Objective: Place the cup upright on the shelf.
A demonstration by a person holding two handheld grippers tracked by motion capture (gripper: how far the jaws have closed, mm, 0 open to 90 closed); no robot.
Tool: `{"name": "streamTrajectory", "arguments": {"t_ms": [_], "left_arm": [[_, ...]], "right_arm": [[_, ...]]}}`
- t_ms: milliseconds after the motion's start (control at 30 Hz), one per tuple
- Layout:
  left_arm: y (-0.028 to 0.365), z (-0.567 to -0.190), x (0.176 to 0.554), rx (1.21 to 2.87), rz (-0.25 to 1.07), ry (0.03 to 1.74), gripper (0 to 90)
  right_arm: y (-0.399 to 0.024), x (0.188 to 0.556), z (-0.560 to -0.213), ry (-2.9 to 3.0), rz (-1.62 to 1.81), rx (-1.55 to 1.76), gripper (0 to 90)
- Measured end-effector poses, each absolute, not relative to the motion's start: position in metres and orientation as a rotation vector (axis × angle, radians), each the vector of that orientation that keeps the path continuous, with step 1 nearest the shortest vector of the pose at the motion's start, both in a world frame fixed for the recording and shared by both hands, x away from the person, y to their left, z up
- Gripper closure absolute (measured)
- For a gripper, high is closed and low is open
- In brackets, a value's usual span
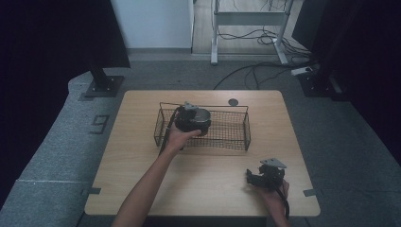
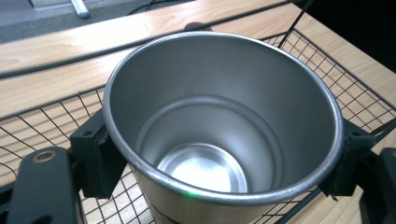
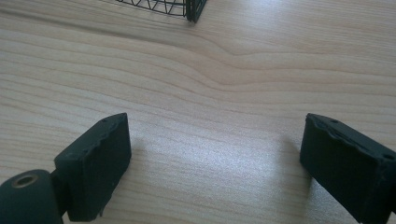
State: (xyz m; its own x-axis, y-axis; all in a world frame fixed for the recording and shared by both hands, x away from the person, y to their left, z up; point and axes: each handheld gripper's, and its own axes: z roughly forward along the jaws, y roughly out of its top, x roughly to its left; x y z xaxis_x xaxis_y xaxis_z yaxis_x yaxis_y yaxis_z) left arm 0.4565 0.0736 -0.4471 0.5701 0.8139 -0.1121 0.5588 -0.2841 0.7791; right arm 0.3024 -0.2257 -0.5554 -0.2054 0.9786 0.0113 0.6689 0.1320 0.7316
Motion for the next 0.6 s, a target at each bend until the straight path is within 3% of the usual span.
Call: {"name": "streamTrajectory", "arguments": {"t_ms": [600], "left_arm": [[0.075, -0.474, 0.467, 2.007, 0.364, 1.169, 18.3]], "right_arm": [[-0.226, 0.302, -0.555, 1.938, 0.853, 1.579, 8.8]]}}
